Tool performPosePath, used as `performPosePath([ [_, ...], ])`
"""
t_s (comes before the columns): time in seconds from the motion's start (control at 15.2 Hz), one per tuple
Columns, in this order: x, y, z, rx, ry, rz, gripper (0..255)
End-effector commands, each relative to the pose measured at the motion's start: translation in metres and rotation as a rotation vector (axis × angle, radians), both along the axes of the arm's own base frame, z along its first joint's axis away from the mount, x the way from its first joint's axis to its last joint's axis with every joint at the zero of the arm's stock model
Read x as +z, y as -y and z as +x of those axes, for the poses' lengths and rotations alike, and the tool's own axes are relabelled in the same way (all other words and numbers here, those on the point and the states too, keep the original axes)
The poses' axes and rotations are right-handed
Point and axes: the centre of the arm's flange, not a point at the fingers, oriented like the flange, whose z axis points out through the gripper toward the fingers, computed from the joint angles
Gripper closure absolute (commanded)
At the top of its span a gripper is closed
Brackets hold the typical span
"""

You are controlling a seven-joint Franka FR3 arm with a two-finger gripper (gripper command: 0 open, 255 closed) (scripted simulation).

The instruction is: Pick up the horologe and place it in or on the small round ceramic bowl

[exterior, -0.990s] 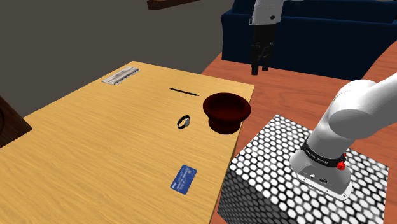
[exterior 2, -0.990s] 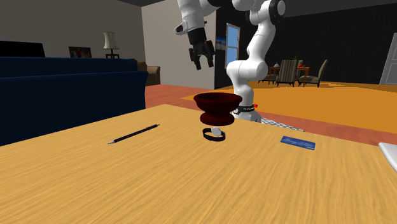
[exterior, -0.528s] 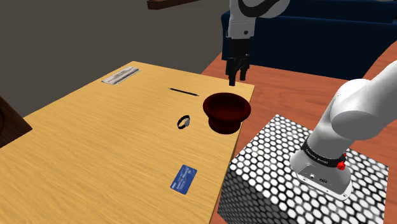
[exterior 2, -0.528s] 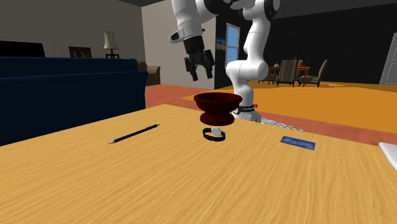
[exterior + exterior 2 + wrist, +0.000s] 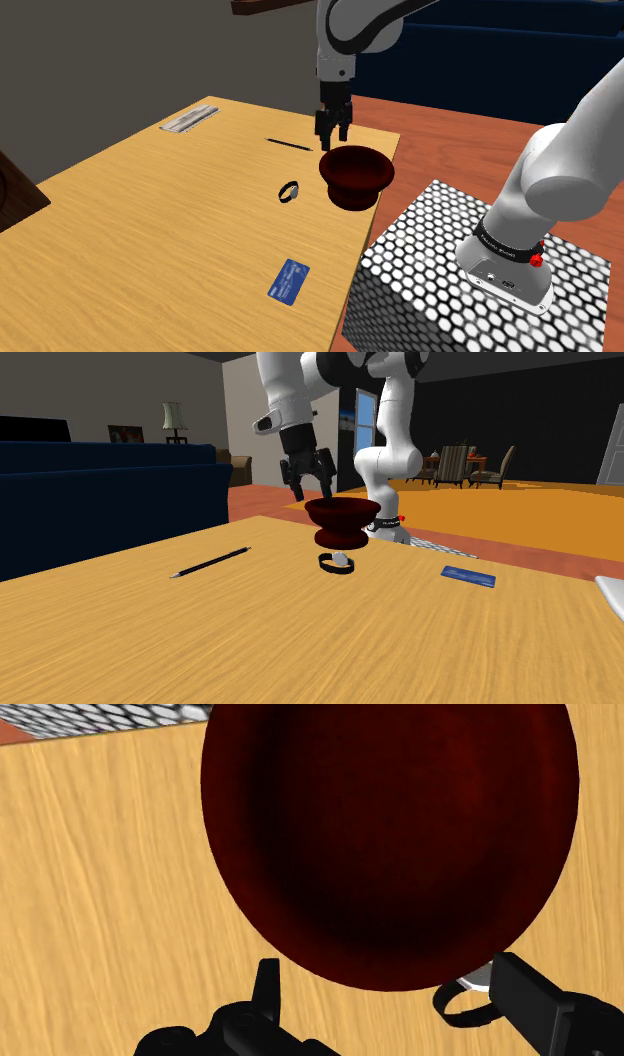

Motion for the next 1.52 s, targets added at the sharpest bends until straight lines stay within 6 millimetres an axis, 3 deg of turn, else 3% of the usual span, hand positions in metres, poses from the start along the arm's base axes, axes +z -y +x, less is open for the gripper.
performPosePath([
  [0.0,-0.012,-0.022,0.014,0.022,0.006,0.007,0],
  [0.46,-0.047,-0.093,0.060,0.097,0.026,0.028,0],
  [0.99,-0.087,-0.102,0.054,0.100,0.026,0.029,0],
  [1.45,-0.087,-0.102,0.054,0.100,0.026,0.029,0],
])
